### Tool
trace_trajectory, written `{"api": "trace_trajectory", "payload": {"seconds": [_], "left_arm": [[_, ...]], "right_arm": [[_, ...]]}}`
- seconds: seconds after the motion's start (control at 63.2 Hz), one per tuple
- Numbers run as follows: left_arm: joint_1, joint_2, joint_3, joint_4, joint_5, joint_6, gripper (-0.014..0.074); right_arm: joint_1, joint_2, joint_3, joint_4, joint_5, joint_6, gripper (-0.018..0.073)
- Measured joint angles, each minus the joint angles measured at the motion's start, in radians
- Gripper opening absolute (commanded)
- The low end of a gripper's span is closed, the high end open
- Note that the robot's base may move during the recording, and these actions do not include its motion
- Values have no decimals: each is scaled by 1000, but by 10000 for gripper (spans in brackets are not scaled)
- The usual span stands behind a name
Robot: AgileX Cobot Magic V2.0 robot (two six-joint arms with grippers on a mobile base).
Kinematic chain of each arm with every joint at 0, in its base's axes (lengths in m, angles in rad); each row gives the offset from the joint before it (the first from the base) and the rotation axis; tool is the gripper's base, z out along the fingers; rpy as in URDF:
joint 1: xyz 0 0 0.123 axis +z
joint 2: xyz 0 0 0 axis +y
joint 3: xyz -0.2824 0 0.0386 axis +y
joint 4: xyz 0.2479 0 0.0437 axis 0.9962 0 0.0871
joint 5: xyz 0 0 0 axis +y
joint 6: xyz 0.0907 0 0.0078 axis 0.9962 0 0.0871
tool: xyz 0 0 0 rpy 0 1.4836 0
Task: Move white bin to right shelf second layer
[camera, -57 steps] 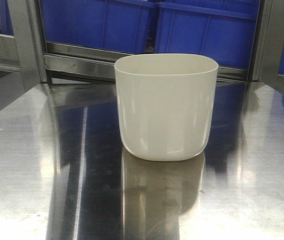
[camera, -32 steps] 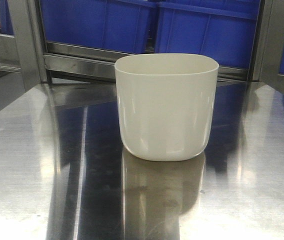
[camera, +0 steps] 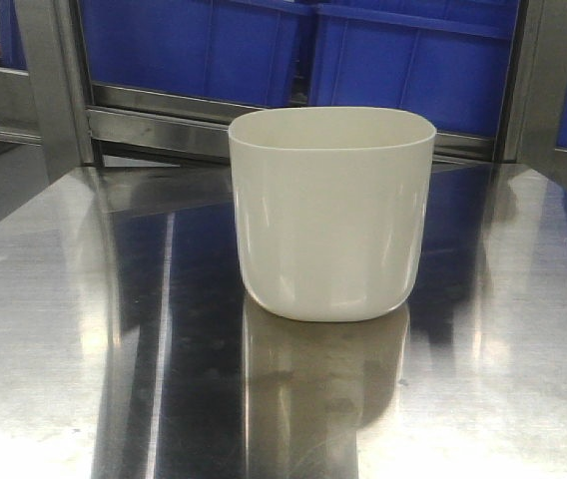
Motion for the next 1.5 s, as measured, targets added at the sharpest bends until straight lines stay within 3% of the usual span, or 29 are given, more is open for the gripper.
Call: {"api": "trace_trajectory", "payload": {"seconds": [0.301,0.475,0.601,0.68,0.807,0.886,1.028,1.297,1.503], "left_arm": [[0,0,0,0,0,0,85],[0,0,0,0,0,0,85],[0,0,0,0,0,0,85],[0,0,0,0,0,0,85],[0,0,0,0,0,0,85],[0,0,0,0,0,0,85],[0,0,0,0,0,0,85],[0,0,0,0,0,0,85],[0,0,0,0,0,0,85]], "right_arm": [[15,306,-27,-5,-197,-2,57],[54,473,-29,-7,-215,-2,57],[111,577,-91,-14,-99,20,57],[175,637,-167,-46,-2,114,60],[269,723,-293,-137,101,352,78],[317,777,-368,-197,164,518,172],[384,874,-506,-281,333,699,403],[568,1026,-822,-342,648,773,372],[622,1163,-1030,-253,725,774,372]]}}
